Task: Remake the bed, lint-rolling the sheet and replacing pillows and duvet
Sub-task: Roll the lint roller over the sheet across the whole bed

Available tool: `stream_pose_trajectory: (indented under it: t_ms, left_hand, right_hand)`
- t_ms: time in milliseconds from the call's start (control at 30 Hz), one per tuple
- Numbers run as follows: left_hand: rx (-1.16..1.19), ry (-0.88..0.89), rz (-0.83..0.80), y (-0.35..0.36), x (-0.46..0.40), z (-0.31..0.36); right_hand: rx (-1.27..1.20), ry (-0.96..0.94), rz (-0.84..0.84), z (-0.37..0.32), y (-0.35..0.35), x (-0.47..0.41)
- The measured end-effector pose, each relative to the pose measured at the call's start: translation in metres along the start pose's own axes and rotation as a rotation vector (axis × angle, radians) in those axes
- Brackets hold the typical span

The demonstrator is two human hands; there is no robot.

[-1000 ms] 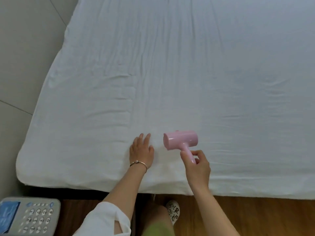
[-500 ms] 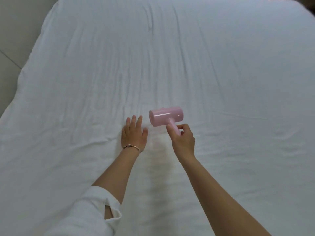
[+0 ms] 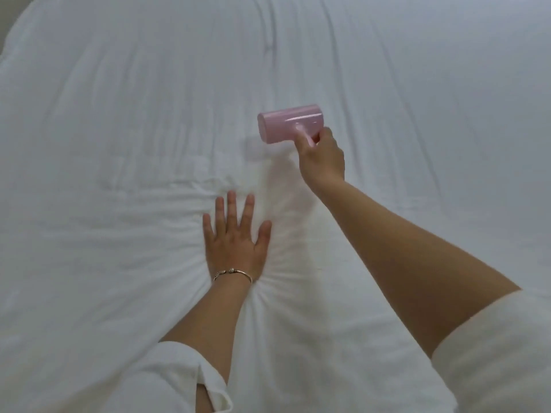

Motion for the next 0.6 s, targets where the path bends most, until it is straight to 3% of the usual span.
stream_pose_trajectory:
  t_ms: [233,467,600]
  left_hand:
    - [0.002,-0.006,0.038,0.01,0.001,-0.003]
    - [-0.014,0.013,0.032,0.011,0.001,-0.001]
    - [-0.05,0.007,-0.051,0.011,0.0,-0.003]
  right_hand:
    - [-0.083,0.243,0.051,0.036,0.031,-0.004]
    - [-0.074,0.312,0.069,0.052,0.004,0.034]
    - [-0.043,0.355,0.072,0.074,-0.02,0.087]
Point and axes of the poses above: each hand's wrist, its own x-axis away from the middle knuckle, its own y-axis out of the palm, z = x × y, the point moved 7 cm from there along -x, towards the middle knuckle, and after that the axes turned 12 degrees about z, right-handed, at the moved point
